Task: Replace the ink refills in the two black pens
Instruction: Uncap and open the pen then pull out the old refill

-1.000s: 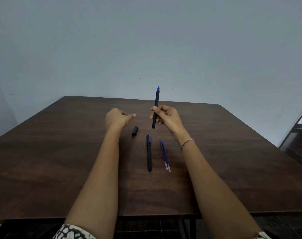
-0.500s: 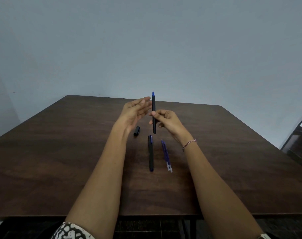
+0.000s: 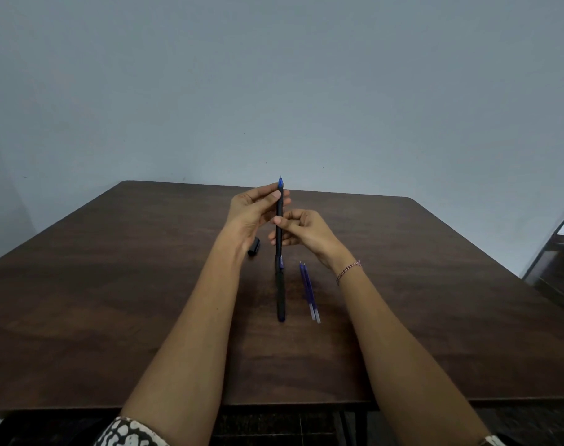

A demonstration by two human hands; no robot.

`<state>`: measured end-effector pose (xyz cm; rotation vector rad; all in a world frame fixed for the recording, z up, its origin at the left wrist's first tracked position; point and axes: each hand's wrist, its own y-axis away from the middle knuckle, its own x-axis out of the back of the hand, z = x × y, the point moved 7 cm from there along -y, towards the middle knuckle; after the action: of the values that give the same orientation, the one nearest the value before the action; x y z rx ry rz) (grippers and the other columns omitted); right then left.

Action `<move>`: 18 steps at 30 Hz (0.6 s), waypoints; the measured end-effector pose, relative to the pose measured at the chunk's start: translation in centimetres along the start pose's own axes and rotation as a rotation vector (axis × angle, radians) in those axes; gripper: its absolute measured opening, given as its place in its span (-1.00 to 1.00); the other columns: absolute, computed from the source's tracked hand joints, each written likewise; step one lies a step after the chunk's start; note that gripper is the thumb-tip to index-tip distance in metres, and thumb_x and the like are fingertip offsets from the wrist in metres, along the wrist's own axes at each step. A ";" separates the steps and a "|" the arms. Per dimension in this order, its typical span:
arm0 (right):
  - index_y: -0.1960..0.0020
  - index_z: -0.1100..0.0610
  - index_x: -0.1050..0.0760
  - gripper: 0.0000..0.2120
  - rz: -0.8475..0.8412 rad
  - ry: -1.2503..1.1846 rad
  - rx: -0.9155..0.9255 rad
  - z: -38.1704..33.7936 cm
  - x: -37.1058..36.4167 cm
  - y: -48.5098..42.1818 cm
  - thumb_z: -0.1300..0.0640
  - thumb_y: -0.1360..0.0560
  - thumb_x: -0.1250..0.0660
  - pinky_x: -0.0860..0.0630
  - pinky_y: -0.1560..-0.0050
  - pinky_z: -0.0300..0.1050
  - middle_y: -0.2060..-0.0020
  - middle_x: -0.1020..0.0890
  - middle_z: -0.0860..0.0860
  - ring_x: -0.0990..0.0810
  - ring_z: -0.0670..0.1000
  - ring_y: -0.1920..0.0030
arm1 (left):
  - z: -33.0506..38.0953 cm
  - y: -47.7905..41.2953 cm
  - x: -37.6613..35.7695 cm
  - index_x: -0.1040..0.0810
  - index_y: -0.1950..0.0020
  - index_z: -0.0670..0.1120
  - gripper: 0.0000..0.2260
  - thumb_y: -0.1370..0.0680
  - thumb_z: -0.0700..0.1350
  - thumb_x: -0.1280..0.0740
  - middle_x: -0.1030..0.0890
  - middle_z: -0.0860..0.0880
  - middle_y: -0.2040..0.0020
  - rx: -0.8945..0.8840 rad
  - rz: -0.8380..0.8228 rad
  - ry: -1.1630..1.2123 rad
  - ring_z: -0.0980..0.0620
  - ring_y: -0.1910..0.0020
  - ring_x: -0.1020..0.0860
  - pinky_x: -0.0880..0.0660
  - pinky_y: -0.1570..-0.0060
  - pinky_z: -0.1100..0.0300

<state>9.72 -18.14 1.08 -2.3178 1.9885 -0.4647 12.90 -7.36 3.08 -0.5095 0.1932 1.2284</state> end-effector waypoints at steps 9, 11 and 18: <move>0.01 0.16 -0.56 -0.87 0.033 0.010 0.015 -0.1 0.3 -0.1 0.12 -0.51 -0.37 -0.61 0.18 -0.24 0.30 -0.71 0.06 -0.69 -0.03 0.26 | -0.1 -0.2 0.2 -0.61 -0.01 -0.16 -0.85 -0.45 -0.28 -0.39 -0.66 -0.09 0.13 -0.001 0.035 0.044 0.01 0.12 -0.64 -0.60 0.04 0.17; 0.02 0.17 -0.56 -0.87 0.039 0.011 0.018 -0.2 0.4 -0.1 0.12 -0.50 -0.37 -0.59 0.21 -0.27 0.30 -0.70 0.05 -0.69 -0.04 0.27 | -0.2 -0.3 0.2 -0.61 0.00 -0.16 -0.89 -0.50 -0.25 -0.36 -0.69 -0.08 0.13 0.000 0.010 0.049 0.00 0.08 -0.64 -0.58 0.00 0.14; -0.02 0.25 -0.55 -0.83 0.036 0.020 0.011 -0.2 0.3 -0.2 0.15 -0.51 -0.35 -0.58 0.20 -0.24 0.30 -0.69 0.06 -0.68 -0.06 0.30 | -0.1 -0.2 0.3 -0.60 -0.02 -0.17 -0.86 -0.52 -0.31 -0.30 -0.70 -0.06 0.17 -0.002 -0.015 0.040 0.05 0.15 -0.67 -0.59 0.17 0.23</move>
<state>9.84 -18.35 1.37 -2.2758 2.0272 -0.4978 13.20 -7.13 2.95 -0.5368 0.2219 1.2047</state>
